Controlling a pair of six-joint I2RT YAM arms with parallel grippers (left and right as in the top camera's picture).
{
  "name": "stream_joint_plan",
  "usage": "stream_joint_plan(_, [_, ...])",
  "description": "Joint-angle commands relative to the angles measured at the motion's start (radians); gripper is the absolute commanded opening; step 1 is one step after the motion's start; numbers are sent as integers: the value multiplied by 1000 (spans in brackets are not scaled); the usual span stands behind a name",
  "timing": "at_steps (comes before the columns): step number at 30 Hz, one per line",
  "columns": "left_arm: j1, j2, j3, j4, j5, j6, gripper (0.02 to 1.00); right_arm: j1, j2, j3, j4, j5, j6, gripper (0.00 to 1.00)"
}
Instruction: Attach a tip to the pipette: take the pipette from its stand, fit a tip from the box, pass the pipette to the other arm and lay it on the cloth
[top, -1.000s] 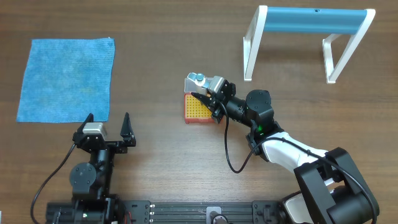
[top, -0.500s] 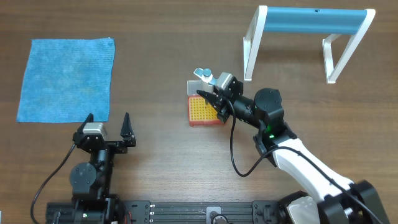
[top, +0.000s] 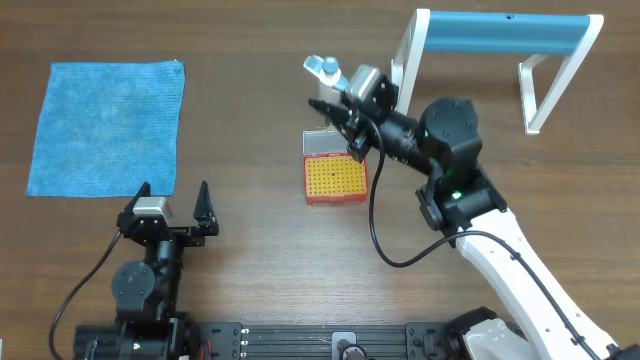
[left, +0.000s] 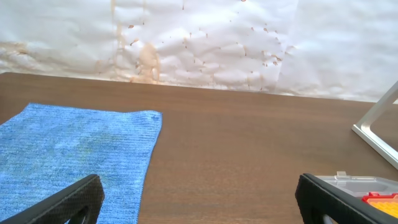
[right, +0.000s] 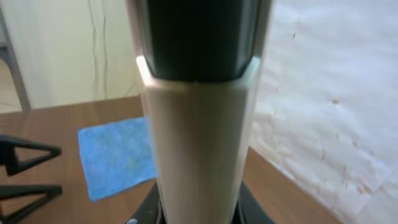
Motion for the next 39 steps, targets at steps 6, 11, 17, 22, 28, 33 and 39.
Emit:
stream_joint_plan(6, [-5,-7,-2,-7,-18,13,998,105,11,334,-290,145,-27,75])
stream_joint_plan(11, [-5,-7,-2,-7,-18,13,996,167,31,341,-273,211,16,75])
stream_joint_plan(17, [-5,-8,-2,-7,-18,13,998,180,69,341,-275,190,114,75])
stream_joint_plan(22, [-5,-8,-2,0,86,-72,998,180,104,341,-265,102,204,75])
stream_joint_plan(28, [-5,-8,-2,159,316,-498,998,180,114,344,-254,58,207,75])
stream_joint_plan(33, [-5,-8,-2,320,388,-730,998,156,114,348,-269,-54,230,75])
stream_joint_plan(39, [-5,-8,-2,347,646,-1075,998,105,114,364,-383,-264,264,75])
